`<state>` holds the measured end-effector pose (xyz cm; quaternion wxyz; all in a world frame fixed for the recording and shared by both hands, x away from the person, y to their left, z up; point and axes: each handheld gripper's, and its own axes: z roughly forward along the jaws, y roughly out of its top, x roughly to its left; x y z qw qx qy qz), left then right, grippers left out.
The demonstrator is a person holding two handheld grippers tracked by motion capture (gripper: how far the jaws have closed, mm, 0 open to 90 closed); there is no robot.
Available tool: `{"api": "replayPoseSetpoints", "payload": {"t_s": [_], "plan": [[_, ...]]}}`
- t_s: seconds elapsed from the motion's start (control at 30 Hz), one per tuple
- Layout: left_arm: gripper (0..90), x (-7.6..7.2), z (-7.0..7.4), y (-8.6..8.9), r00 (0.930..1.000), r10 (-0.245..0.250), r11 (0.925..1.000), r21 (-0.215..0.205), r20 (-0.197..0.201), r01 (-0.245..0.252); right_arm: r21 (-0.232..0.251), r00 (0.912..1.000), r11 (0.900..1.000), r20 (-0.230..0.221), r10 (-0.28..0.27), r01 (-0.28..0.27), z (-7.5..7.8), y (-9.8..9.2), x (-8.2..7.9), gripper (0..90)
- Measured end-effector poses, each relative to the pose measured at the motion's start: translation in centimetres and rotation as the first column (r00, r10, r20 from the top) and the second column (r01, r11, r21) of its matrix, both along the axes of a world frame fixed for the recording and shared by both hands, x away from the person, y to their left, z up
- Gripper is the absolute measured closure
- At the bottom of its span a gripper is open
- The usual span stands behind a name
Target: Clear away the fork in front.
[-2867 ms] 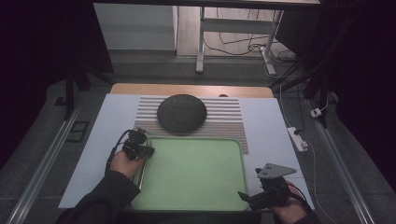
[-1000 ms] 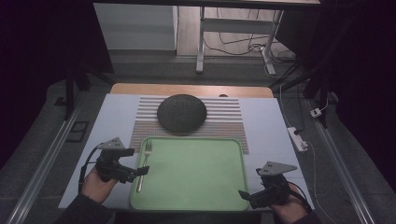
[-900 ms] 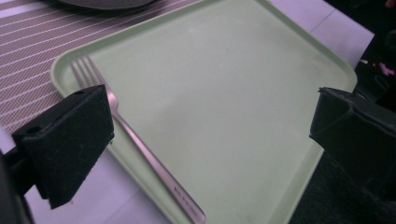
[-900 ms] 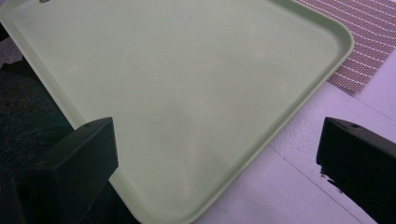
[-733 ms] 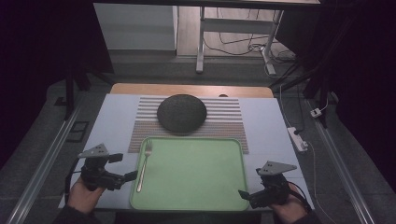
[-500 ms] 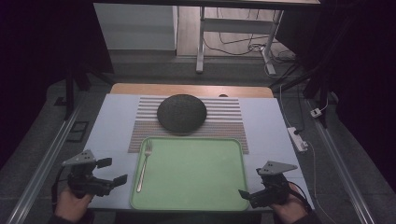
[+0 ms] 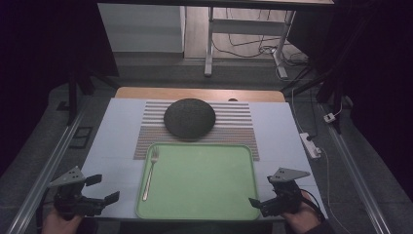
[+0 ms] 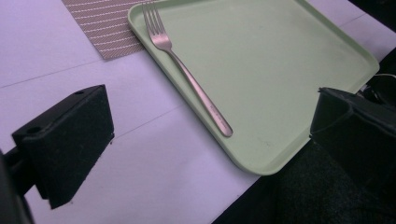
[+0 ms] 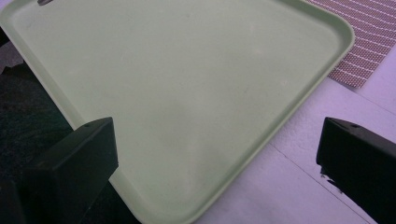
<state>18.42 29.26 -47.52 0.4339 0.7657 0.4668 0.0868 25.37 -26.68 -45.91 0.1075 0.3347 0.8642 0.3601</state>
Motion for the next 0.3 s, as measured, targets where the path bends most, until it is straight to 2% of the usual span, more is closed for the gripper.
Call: {"api": "replayPoseSetpoints", "payload": {"t_s": [0.13,0.3], "plan": [[0.0,-0.30,-0.04,0.00,0.9995,0.007,0.9989,0.047,-0.029,-0.005,-0.003,1.0000,1.000,-0.002,-0.001,0.001,0.01,0.04,0.00,0.0],[0.0,-0.05,-0.11,0.02,0.9984,0.012,0.9991,0.041,-0.055,-0.010,-0.007,1.0000,1.000,-0.006,0.001,-0.001,-0.06,0.04,0.06,0.0]]}}
